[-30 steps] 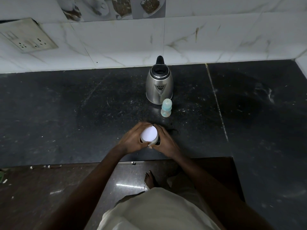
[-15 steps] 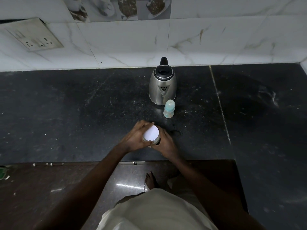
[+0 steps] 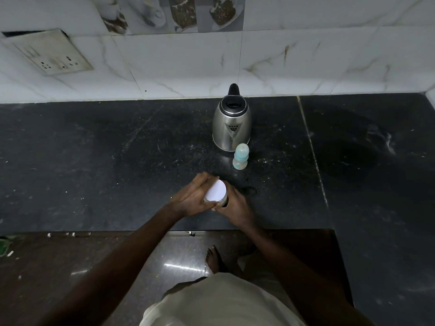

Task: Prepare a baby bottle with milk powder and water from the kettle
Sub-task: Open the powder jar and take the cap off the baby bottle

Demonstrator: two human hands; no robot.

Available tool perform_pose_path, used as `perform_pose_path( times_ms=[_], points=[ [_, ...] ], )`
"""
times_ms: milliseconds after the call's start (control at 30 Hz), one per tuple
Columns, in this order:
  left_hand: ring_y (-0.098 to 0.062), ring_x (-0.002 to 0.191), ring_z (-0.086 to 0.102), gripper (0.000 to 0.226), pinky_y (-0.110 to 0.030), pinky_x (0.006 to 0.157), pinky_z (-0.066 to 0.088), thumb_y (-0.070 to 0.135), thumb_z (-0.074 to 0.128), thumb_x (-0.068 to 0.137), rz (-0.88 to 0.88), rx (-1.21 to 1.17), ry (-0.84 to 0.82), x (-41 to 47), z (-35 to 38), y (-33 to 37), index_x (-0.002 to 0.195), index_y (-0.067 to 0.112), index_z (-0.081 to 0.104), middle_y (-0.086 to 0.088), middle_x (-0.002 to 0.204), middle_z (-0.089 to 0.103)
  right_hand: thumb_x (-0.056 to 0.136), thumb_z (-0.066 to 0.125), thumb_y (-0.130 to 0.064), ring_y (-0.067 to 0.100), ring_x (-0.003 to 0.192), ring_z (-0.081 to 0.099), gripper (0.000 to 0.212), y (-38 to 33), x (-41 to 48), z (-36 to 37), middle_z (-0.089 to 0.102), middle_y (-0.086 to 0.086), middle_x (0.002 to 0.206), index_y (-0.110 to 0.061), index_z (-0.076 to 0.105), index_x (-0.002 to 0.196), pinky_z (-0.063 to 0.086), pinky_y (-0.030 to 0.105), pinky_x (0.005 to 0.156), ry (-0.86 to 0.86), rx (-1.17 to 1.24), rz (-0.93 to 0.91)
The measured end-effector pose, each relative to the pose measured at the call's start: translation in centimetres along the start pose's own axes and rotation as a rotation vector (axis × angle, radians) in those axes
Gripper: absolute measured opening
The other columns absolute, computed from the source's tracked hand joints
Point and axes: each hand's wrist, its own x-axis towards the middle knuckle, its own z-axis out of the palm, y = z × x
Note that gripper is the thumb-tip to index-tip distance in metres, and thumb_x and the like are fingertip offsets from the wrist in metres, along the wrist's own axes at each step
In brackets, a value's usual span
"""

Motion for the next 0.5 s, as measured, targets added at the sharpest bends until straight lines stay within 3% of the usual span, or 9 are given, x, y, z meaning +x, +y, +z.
perform_pose_path(
  times_ms=[233,367,500],
  points=[
    [-0.033,0.128,0.046,0.082,-0.044,0.104,0.052,0.056,0.060,0.096,-0.022,0.104,-0.011,-0.1,0.3,0.6,0.154,0.003,0.037,-0.019,0.143,0.040,0.074,0.094,-0.018,0.027,0.140,0.055,0.093,0.0,0.0,-0.2,0.056,0.012,0.153,-0.007,0.047,0.154,0.045,0.036,0.114,0.010,0.009,-0.028],
    [-0.035,0.118,0.049,0.088,-0.048,0.102,0.051,0.068,0.055,0.090,-0.111,0.066,0.064,0.9,0.3,1.5,0.144,0.000,0.046,-0.019,0.130,0.046,0.073,0.094,-0.020,0.029,0.135,0.060,0.089,-0.8,-0.4,0.9,0.062,0.014,0.147,-0.002,0.053,0.150,0.047,0.034,0.110,0.142,0.066,0.034],
    [-0.028,0.120,0.045,0.087,-0.048,0.083,0.057,0.080,0.058,0.079,-0.258,0.028,0.087,1.1,0.6,2.4,0.134,0.012,0.048,-0.008,0.130,0.042,0.078,0.091,-0.020,0.029,0.132,0.062,0.082,-0.9,-0.8,1.4,0.063,0.014,0.144,-0.002,0.054,0.148,0.051,0.039,0.109,0.179,0.096,0.028]
  ],
)
